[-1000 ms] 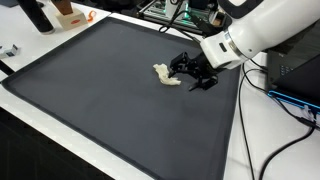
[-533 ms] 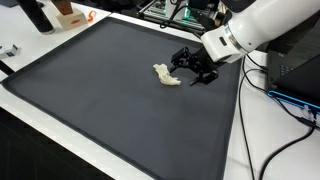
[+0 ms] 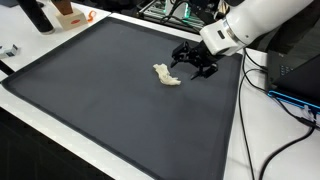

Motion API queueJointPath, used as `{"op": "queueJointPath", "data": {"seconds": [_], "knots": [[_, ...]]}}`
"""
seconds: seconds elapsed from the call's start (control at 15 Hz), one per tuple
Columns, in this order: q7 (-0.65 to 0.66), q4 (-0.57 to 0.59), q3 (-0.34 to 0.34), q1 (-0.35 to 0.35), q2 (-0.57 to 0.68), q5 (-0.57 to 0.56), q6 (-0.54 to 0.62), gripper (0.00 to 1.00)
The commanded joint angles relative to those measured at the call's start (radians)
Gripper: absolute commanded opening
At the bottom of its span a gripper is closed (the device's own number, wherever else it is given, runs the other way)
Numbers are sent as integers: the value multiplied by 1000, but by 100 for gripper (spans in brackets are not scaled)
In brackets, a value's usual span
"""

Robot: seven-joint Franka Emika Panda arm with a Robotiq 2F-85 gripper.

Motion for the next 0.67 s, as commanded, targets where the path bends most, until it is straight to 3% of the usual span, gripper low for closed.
{"op": "queueJointPath", "data": {"seconds": [0.0, 0.6], "knots": [[-15, -98, 28, -34, -63, 6, 57, 100], [-32, -220, 44, -98, -143, 48, 172, 100]]}}
